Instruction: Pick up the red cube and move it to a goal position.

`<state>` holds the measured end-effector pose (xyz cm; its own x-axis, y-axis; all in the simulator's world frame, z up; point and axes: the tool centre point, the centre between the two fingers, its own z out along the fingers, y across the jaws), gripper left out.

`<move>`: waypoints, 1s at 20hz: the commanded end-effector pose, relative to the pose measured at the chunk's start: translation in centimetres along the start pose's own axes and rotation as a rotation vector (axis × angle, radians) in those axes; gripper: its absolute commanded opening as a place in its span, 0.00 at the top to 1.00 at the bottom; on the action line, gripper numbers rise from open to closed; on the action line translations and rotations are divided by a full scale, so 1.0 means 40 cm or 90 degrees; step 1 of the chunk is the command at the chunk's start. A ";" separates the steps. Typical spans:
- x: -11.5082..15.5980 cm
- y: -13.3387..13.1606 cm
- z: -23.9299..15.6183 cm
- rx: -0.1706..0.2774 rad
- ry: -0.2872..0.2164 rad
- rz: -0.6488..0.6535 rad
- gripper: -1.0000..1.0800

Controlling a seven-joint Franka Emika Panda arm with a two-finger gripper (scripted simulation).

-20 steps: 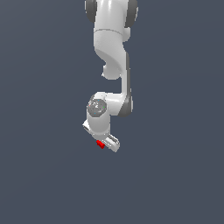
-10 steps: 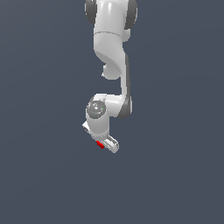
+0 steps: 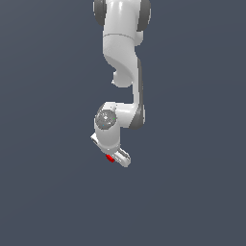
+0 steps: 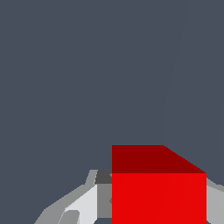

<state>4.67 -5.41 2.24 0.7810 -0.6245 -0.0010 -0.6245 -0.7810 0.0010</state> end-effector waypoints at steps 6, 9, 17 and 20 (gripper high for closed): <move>-0.019 0.015 -0.056 0.001 0.000 0.000 1.00; -0.034 0.025 -0.096 0.001 0.000 0.000 1.00; -0.089 0.068 -0.248 0.001 0.000 0.000 1.00; -0.112 0.086 -0.315 0.001 0.000 0.000 1.00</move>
<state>-0.36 -5.29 13.45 0.7806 -0.6250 -0.0016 -0.6250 -0.7806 -0.0006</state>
